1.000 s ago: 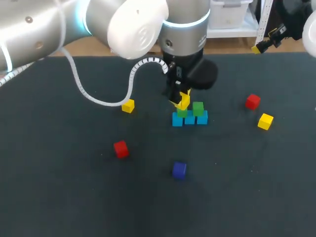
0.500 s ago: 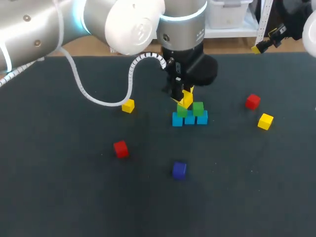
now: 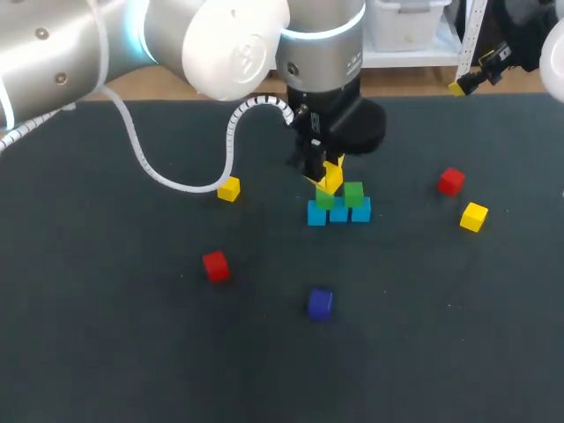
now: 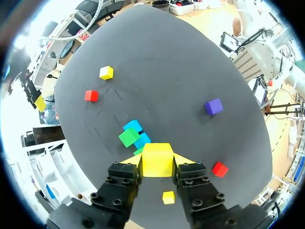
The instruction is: Place the blue cubes, place green cubes on the blue cubes, place the yellow cubes on the green cubes, then place the red cubes on the yellow cubes, and place purple cube on the red cubes.
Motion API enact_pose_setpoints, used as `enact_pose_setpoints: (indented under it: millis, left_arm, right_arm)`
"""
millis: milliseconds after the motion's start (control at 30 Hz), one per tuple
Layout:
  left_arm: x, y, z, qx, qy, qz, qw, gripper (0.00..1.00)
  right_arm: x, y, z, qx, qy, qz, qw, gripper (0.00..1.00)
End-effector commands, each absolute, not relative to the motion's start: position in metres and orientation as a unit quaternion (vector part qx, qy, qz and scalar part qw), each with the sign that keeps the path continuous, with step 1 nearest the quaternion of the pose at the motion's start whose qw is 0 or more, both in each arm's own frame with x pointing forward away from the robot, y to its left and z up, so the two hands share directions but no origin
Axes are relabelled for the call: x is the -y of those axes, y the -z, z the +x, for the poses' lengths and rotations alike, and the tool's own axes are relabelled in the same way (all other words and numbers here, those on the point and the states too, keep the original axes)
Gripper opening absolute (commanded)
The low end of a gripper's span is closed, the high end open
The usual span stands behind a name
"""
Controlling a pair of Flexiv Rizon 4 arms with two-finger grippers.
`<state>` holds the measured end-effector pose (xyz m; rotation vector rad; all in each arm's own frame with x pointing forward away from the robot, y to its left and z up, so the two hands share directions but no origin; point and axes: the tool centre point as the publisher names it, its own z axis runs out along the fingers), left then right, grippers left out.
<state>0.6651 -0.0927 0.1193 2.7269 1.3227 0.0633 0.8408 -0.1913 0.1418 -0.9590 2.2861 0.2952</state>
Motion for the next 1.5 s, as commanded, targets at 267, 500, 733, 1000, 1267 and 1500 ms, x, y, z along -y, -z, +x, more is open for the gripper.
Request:
enact_pose_setpoints:
  millis: [267, 500, 733, 1000, 1267, 1500]
  left_arm:
    - [0.088, -0.105, 0.673, -0.510, 0.042, 0.857, 0.056, 0.00]
    - [0.104, -0.094, 0.685, -0.513, 0.075, 0.854, 0.041, 0.00]
    - [0.118, -0.094, 0.690, -0.495, 0.074, 0.865, 0.035, 0.00]
    - [0.147, -0.096, 0.695, -0.439, 0.068, 0.895, 0.038, 0.00]
    - [0.155, -0.098, 0.695, -0.416, 0.067, 0.906, 0.034, 0.00]
    - [0.154, -0.100, 0.694, -0.410, 0.064, 0.909, 0.029, 0.00]
  right_arm:
    - [0.192, -0.142, 0.839, -0.868, -0.112, -0.364, 0.317, 1.00]
    - [0.192, -0.142, 0.839, -0.868, -0.112, -0.364, 0.317, 1.00]
    - [0.192, -0.142, 0.839, -0.868, -0.112, -0.364, 0.317, 1.00]
    - [0.192, -0.142, 0.839, -0.868, -0.112, -0.364, 0.317, 1.00]
    - [0.192, -0.142, 0.839, -0.868, -0.112, -0.364, 0.317, 1.00]
    - [0.192, -0.142, 0.839, -0.868, -0.112, -0.364, 0.317, 1.00]
